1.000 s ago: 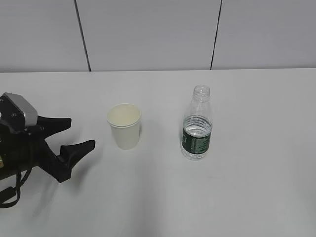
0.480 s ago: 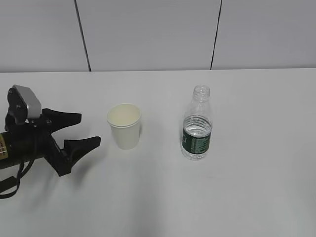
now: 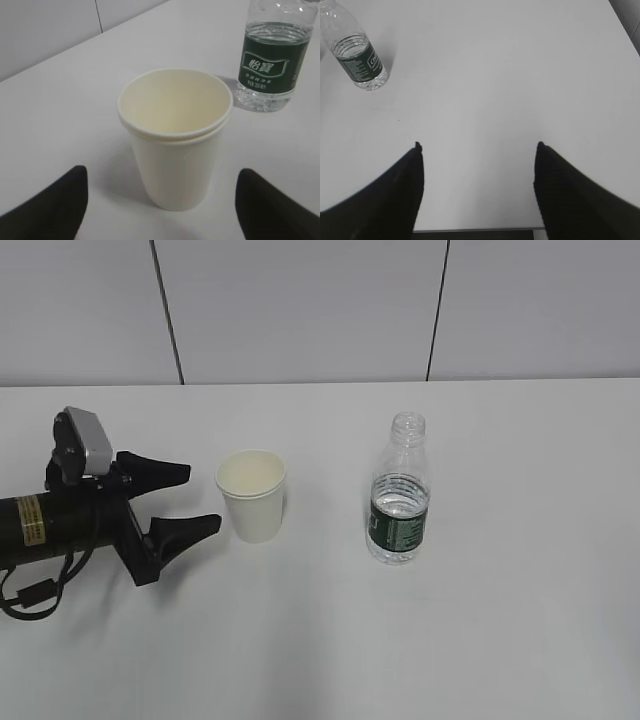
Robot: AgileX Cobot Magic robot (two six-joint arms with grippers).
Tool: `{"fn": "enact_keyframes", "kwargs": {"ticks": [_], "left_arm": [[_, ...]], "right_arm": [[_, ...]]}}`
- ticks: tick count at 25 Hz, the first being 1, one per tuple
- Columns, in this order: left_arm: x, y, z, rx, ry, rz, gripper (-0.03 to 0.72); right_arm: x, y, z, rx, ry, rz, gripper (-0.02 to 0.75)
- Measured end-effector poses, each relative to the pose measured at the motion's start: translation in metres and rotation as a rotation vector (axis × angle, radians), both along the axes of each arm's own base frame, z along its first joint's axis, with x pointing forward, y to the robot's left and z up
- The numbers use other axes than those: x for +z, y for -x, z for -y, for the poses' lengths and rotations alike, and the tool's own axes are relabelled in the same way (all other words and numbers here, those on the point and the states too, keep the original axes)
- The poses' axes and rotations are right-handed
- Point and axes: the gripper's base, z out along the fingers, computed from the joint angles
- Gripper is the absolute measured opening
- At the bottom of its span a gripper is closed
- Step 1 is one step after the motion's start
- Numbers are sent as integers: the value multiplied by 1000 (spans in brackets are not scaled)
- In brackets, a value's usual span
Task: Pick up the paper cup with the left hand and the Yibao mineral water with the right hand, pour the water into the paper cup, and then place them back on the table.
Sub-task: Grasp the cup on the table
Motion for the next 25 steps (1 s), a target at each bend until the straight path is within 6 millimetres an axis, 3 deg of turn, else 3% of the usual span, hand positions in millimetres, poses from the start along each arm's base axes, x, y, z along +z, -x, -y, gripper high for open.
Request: {"fn": "enact_keyframes", "kwargs": {"ticks": [11, 16, 25], "left_arm": [[5, -22, 2, -8, 28, 14, 553], [3, -21, 3, -33, 21, 4, 553], [-11, -28, 15, -68, 21, -18, 553]], "right_arm": [[0, 0, 0, 0, 0, 0, 538], [0, 0, 0, 0, 0, 0, 538], [0, 0, 0, 0, 0, 0, 538]]}}
